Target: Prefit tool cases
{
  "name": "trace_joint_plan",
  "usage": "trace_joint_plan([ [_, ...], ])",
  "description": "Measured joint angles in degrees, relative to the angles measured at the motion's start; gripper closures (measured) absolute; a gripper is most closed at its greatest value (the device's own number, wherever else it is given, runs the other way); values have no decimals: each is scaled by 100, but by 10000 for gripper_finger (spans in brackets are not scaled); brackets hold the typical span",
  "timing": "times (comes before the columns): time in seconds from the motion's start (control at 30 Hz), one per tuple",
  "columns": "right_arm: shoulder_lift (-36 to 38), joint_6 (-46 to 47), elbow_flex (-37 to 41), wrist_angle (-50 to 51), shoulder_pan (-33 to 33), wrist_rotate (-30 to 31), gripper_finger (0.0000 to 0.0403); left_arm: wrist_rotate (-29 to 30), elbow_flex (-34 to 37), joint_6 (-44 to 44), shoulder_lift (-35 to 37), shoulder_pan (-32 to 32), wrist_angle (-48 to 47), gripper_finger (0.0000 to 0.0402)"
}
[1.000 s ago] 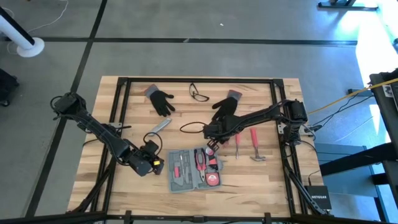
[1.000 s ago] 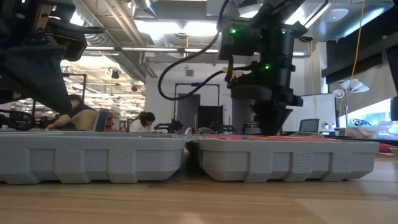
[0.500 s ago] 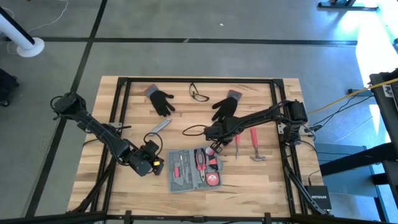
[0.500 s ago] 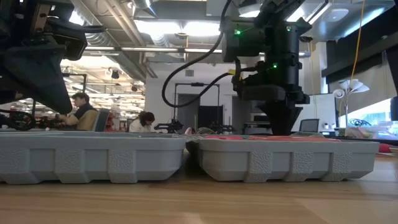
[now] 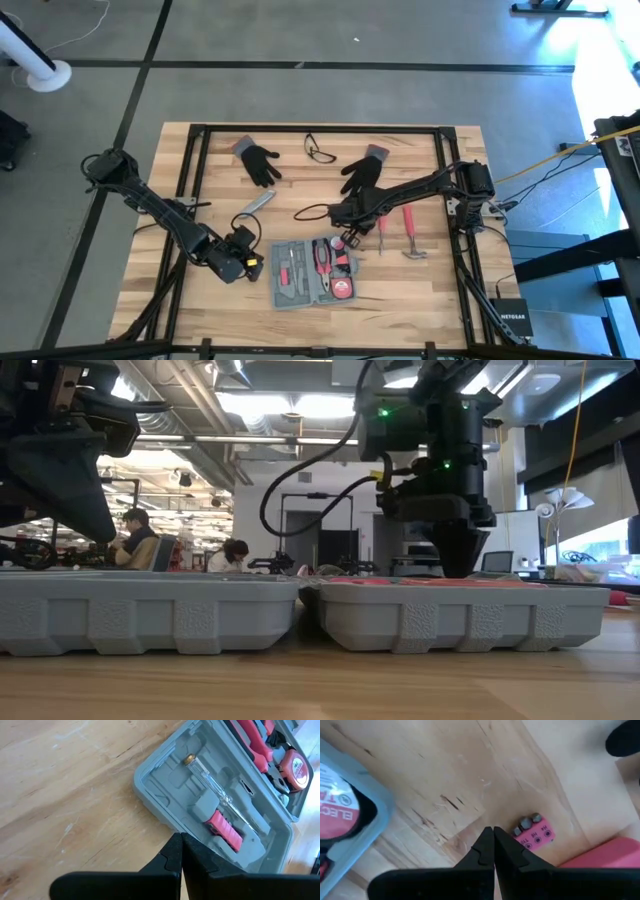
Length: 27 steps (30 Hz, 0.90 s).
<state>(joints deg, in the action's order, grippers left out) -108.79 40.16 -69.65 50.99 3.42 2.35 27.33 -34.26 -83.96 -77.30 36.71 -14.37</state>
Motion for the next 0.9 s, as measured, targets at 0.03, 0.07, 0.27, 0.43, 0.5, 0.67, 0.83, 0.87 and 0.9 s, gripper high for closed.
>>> trace_joint_plan([
  [0.03, 0, -1, -42, 16, 0, -2, 403, 0, 0, 2, 0, 2, -2, 401],
  [0.07, 0, -2, -104, 11, 0, 4, 403, -1, 0, 12, 0, 0, -2, 401],
  [0.27, 0, -98, -655, 15, 0, 110, 403, -3, 0, 53, 0, 1, -2, 401],
  [0.43, 0, -216, -1170, 8, 194, 54, 403, -7, 0, 328, 0, 0, -4, 402],
  [0.5, 0, -255, -1318, -57, 347, -98, 403, -4, 0, 401, 0, -21, -4, 401],
  [0.67, 0, -30, -1375, -767, 873, -896, 403, 0, 0, 718, 0, -61, -13, 402],
  [0.83, 0, 699, -1378, -1746, 1369, -716, 402, 0, 13, 823, -26, -130, -8, 401],
  [0.87, -1, 862, -1379, -1973, 1405, -559, 402, 0, 13, 838, -53, -137, -8, 401],
  [0.9, -9, 998, -1380, -2186, 1400, -400, 402, 2, 13, 860, -92, -142, -8, 401],
])
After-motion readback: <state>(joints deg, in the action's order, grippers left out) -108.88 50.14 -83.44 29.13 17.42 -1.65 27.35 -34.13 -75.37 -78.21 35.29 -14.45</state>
